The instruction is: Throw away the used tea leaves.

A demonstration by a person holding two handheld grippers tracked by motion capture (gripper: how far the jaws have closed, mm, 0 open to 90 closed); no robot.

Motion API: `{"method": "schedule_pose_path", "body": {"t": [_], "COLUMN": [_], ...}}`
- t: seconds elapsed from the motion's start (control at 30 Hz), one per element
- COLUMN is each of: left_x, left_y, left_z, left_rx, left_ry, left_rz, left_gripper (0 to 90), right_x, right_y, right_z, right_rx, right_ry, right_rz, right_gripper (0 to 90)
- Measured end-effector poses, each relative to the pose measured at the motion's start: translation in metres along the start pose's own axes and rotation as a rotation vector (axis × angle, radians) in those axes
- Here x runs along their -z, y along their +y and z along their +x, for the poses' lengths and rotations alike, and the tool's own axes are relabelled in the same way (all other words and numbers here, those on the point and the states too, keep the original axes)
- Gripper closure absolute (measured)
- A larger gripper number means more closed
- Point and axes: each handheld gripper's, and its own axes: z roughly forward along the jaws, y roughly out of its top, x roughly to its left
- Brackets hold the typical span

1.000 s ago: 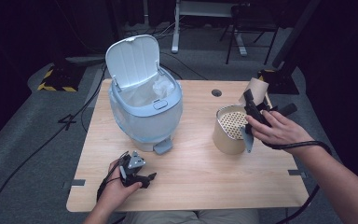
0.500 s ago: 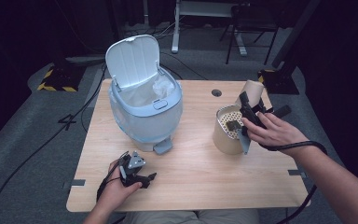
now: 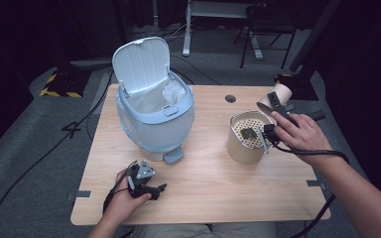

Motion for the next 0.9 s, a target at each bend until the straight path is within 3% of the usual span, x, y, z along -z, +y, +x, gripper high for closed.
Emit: {"method": "schedule_pose_path", "body": {"t": [0.07, 0.1, 0.13, 0.2, 0.23, 0.27, 0.3, 0.4, 0.43, 0.47, 0.6, 0.63, 0.67, 0.9], "left_x": [0.000, 0.000, 0.000, 0.000, 0.000, 0.000, 0.000, 0.000, 0.000, 0.000, 0.000, 0.000, 0.000, 0.000], "left_y": [0.000, 0.000, 0.000, 0.000, 0.000, 0.000, 0.000, 0.000, 0.000, 0.000, 0.000, 0.000, 0.000, 0.000], "left_z": [0.000, 0.000, 0.000, 0.000, 0.000, 0.000, 0.000, 0.000, 0.000, 0.000, 0.000, 0.000, 0.000, 0.000], "left_rx": [-0.001, -0.001, -0.001, -0.001, -0.001, -0.001, -0.001, -0.002, -0.002, -0.002, -0.002, -0.002, -0.002, -0.001], "left_ry": [0.001, 0.001, 0.001, 0.001, 0.001, 0.000, 0.000, 0.000, 0.000, 0.000, 0.001, 0.001, 0.000, 0.000], "left_rz": [0.000, 0.000, 0.000, 0.000, 0.000, 0.000, 0.000, 0.001, 0.000, 0.001, 0.000, 0.000, 0.000, 0.000], "left_gripper": [21.9, 21.8, 21.9, 21.9, 21.9, 21.9, 21.9, 21.8, 21.8, 21.8, 21.8, 21.8, 21.8, 21.8], "right_x": [-0.001, -0.001, -0.001, -0.002, -0.002, -0.002, -0.003, -0.004, -0.004, -0.004, -0.005, -0.005, -0.006, -0.007], "right_y": [-0.007, -0.007, -0.012, -0.017, -0.017, -0.024, -0.027, -0.034, -0.034, -0.039, -0.046, -0.046, -0.049, -0.058], "right_z": [-0.001, -0.001, -0.001, -0.001, -0.001, 0.000, 0.000, 0.003, 0.003, 0.004, 0.004, 0.004, 0.004, 0.006], "right_rx": [-0.141, -0.141, -0.285, -0.409, -0.409, -0.557, -0.638, -0.831, -0.831, -0.959, -1.114, -1.114, -1.194, -1.458], "right_ry": [0.065, 0.065, 0.132, 0.187, 0.187, 0.239, 0.267, 0.334, 0.334, 0.380, 0.429, 0.429, 0.463, 0.603], "right_rz": [-0.038, -0.038, -0.083, -0.117, -0.117, -0.160, -0.179, -0.219, -0.219, -0.245, -0.280, -0.280, -0.293, -0.330], "right_gripper": [28.7, 28.7, 28.6, 28.7, 28.7, 28.6, 28.6, 28.5, 28.5, 28.4, 28.4, 28.4, 28.4, 28.3]}}
